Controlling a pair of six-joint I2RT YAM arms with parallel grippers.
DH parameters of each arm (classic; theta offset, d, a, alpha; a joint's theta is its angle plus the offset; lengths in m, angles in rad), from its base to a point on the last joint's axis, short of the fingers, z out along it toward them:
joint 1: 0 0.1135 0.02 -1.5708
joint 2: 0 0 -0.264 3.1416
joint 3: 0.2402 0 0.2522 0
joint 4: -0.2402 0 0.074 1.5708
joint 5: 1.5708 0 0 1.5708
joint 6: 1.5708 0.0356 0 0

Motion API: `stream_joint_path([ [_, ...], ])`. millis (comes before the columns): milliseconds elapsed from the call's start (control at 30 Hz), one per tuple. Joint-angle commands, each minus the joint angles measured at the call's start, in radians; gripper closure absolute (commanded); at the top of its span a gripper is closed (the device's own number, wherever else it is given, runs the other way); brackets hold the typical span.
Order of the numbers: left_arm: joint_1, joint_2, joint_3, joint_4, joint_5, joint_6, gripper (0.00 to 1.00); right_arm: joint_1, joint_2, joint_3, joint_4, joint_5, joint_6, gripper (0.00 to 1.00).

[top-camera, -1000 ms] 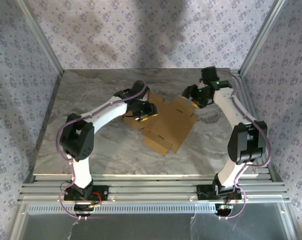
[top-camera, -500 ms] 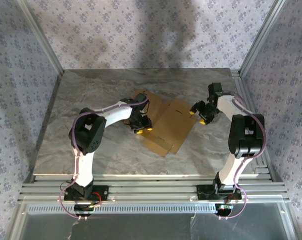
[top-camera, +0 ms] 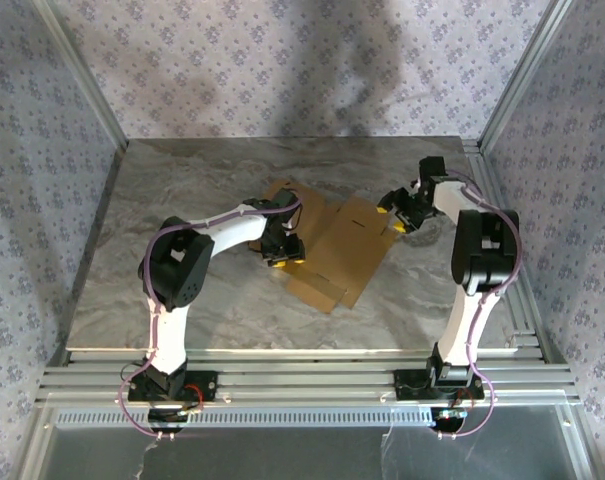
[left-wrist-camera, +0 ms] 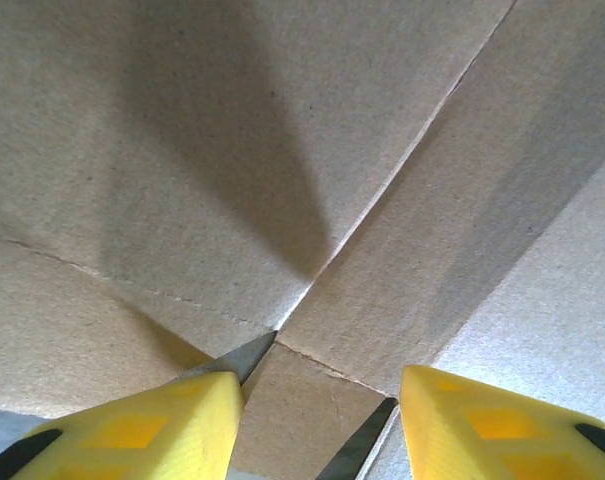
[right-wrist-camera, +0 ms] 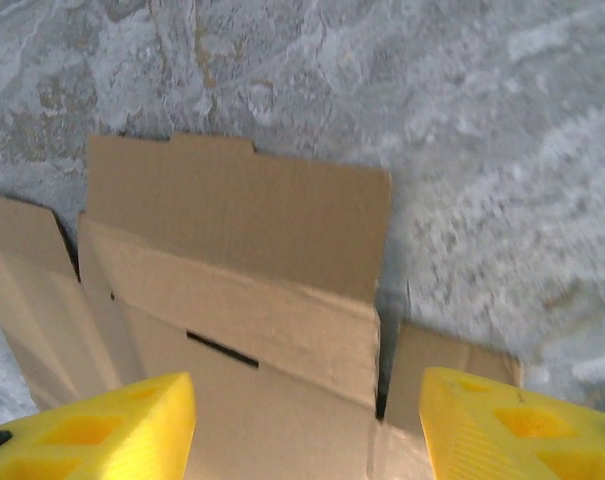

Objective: Fold the paper box

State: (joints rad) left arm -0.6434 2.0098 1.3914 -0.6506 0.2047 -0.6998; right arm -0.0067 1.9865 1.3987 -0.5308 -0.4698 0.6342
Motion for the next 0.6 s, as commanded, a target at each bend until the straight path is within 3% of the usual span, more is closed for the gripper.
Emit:
stream_joint_path([
  [0, -0.008, 0.022, -0.052, -0.119, -0.052, 0.026, 0.52, 0.006, 0.063, 0.056, 0.003, -0.038, -0.014, 0.38],
  [367, -0.009, 0.024, -0.031, -0.144, -0.056, 0.036, 0.52, 0.024, 0.154, 0.121, 0.025, -0.165, -0.013, 0.48],
  [567, -0.01, 0.031, 0.0, -0.157, -0.065, 0.046, 0.54, 0.035, 0.079, 0.08, 0.051, -0.111, 0.016, 0.78],
])
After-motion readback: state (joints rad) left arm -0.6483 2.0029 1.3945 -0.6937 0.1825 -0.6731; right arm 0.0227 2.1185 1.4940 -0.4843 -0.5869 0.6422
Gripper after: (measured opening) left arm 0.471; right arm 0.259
